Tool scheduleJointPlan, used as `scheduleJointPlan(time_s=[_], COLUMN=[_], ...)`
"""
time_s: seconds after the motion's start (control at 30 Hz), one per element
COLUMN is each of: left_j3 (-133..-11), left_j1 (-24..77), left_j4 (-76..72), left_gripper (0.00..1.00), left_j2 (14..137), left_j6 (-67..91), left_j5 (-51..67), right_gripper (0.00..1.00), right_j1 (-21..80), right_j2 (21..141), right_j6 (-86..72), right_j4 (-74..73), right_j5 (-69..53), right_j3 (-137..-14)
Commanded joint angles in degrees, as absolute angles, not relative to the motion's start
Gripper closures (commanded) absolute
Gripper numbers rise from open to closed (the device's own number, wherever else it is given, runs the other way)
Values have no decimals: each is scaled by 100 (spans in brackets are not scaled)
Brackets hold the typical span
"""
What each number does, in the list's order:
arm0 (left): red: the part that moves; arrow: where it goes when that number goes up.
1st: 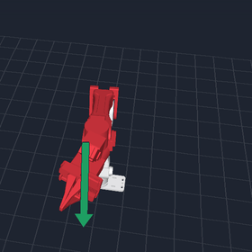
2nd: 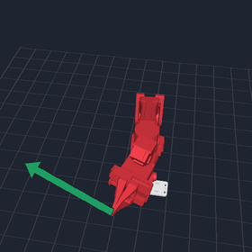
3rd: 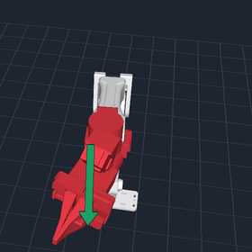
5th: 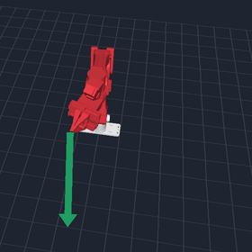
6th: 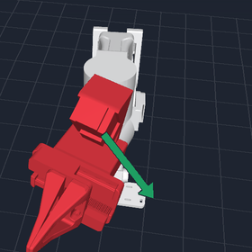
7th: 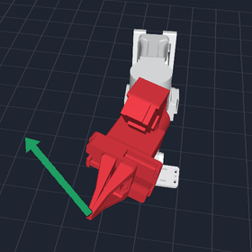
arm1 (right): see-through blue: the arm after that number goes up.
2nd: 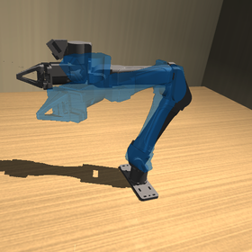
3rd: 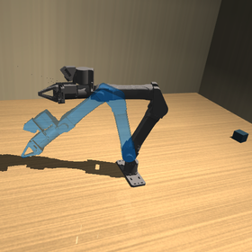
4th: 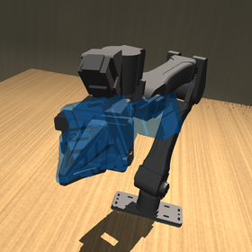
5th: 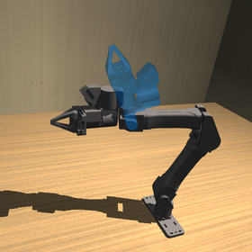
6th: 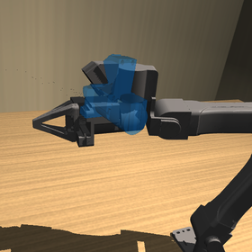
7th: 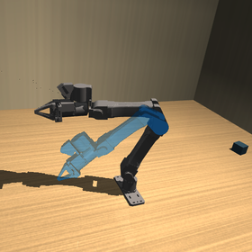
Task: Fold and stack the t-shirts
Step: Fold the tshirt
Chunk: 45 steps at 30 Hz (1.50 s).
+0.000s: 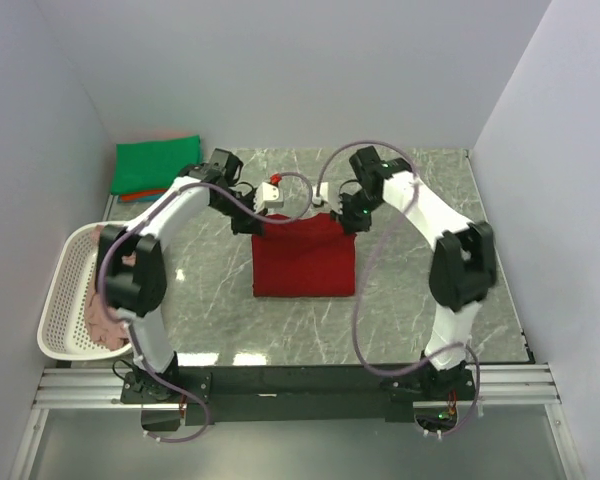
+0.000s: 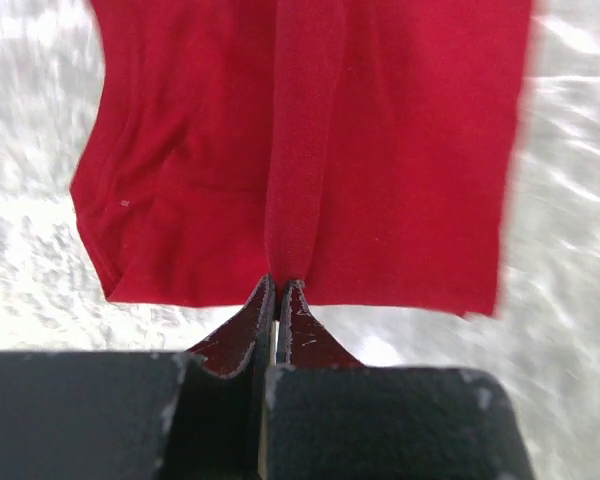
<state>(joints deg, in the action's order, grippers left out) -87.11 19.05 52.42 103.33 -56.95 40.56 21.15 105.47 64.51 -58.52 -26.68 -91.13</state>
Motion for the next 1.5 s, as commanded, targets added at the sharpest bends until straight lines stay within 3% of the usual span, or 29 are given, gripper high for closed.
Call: scheduleJointPlan(time_s=[0.0, 0.17, 0.3, 0.57, 0.73, 0.77, 0.8, 0.87, 0.93, 0.97, 1.07, 1.2, 1.47], left_j3=[-9000, -8588, -8227, -7016, -6224, -6049, -5995, -5941, -5959, -5976, -6055, -6503, -7005], left_j1=[1758, 1723, 1723, 2021, 2241, 2293, 2311, 2303, 2303, 2303, 2372, 2741, 3304], left_j4=[4536, 4070, 4166, 4412, 4509, 4561, 4553, 4544, 4335, 4194, 3570, 3279, 2927], left_gripper=[100, 100, 99, 99, 99, 93, 85, 70, 62, 55, 48, 48, 47], left_j2=[11045, 11338, 11268, 10364, 9511, 9414, 9213, 9036, 8772, 8658, 8359, 8839, 9861], left_j6=[-5045, -4940, -4992, -4922, -4992, -5079, -5089, -5150, -5212, -5195, -5107, -4931, -4667], left_j5=[3973, 3437, 3287, 3734, 3902, 3928, 3937, 3920, 3902, 3928, 4157, 4044, 3779], right_gripper=[100, 100, 100, 100, 100, 95, 82, 73, 67, 67, 69, 79, 88], right_j1=[2048, 2065, 2083, 2364, 2364, 2373, 2356, 2277, 2031, 1961, 1811, 1819, 1916], right_j2=[11450, 12366, 12270, 11049, 10425, 10415, 10424, 10511, 10677, 10766, 11135, 11566, 12322], right_j6=[6171, 5485, 5160, 4588, 4394, 4438, 4491, 4535, 4299, 4176, 3605, 2560, 696], right_j4=[-5801, -5739, -5529, -5379, -5694, -6104, -6317, -6809, -6960, -7039, -6857, -5963, -4370], right_j5=[-2575, -2628, -2689, -3084, -3610, -3725, -3831, -4165, -4446, -4752, -5271, -5668, -5906], right_j3=[-9956, -10529, -9951, -8018, -7673, -7812, -7944, -8417, -8743, -9050, -9438, -9580, -9633])
